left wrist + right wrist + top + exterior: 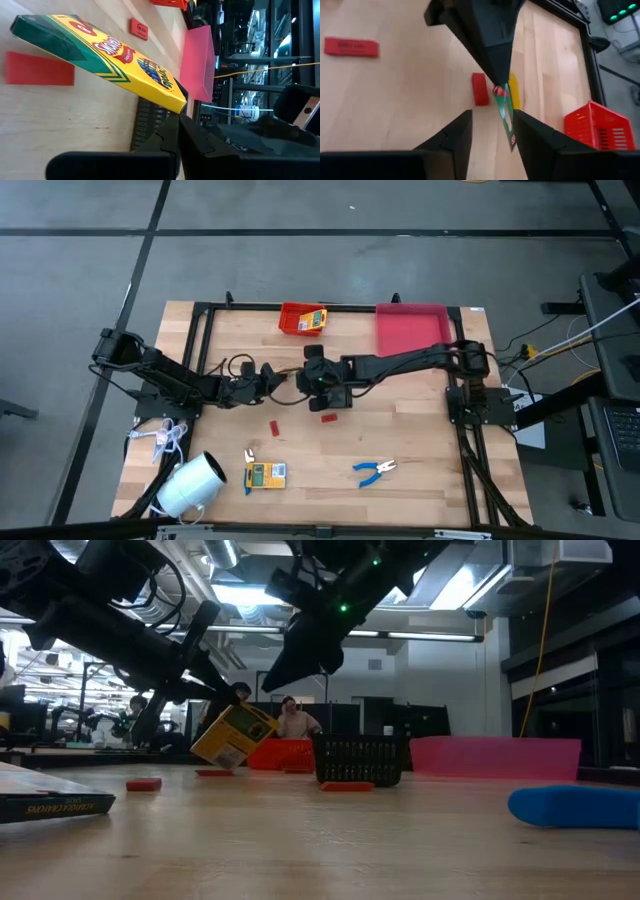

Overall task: Pick & Place School Supplies
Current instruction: Put the yellow crayon box into the red bin

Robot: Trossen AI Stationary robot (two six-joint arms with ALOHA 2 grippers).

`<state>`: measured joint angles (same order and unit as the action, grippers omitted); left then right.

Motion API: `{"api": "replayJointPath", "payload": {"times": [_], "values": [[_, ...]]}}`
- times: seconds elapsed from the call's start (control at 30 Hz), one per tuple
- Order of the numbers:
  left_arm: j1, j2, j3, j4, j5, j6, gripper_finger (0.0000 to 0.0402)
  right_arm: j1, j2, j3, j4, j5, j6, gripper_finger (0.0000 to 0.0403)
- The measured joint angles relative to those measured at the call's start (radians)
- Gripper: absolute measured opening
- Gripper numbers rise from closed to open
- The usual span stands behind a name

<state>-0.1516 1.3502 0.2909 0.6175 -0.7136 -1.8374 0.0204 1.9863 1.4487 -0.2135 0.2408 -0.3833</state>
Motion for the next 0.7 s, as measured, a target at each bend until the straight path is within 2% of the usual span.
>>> {"api": "replayJointPath", "payload": {"times": [0.17,0.47,0.7], "values": [[0.000,0.000,0.000,0.005,0.000,0.000,0.0002,-0.006,0.006,0.000,0.019,0.050,-0.021,0.0171],[0.001,0.000,0.000,0.008,0.024,0.004,0.0002,-0.023,0.017,0.000,0.063,0.034,-0.018,0.0156],[0.026,0.000,0.000,0.016,0.037,0.011,0.0002,-0.017,0.049,-0.001,0.053,0.028,-0.018,0.0161]]}}
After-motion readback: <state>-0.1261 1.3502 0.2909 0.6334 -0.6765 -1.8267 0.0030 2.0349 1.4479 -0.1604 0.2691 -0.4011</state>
